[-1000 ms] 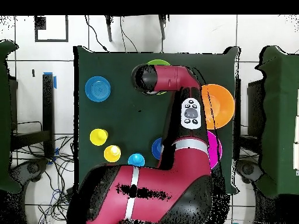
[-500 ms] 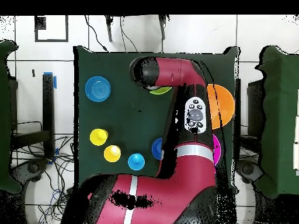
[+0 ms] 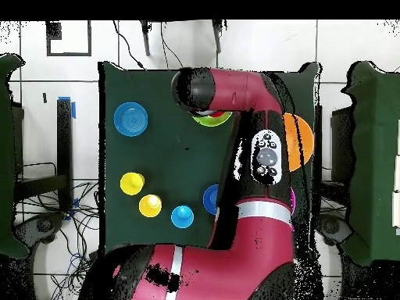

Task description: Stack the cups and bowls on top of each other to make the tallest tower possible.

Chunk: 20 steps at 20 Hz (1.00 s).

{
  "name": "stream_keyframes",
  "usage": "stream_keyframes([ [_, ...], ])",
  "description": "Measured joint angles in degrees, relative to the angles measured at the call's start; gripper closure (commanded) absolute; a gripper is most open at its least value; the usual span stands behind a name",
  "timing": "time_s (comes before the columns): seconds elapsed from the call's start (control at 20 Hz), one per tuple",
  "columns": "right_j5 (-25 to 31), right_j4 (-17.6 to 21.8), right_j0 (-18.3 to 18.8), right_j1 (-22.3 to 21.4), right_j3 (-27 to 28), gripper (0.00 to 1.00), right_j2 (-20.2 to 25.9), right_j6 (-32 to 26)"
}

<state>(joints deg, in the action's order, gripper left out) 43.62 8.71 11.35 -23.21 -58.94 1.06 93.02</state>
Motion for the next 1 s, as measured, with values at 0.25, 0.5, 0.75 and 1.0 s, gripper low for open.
stream_keyframes([
  [0.25, -0.01, -0.21, 0.00, 0.05, -0.75, 0.00, -0.04, 0.00],
  [0.5, 0.00, -0.23, -0.16, 0.16, -2.03, 0.00, -0.14, 0.00],
  [0.75, 0.00, -0.39, -0.73, 0.22, -2.61, 0.00, -0.45, 0.01],
  [1.0, 0.00, -0.88, -2.51, 0.19, -3.32, 0.00, -1.28, 0.69],
])
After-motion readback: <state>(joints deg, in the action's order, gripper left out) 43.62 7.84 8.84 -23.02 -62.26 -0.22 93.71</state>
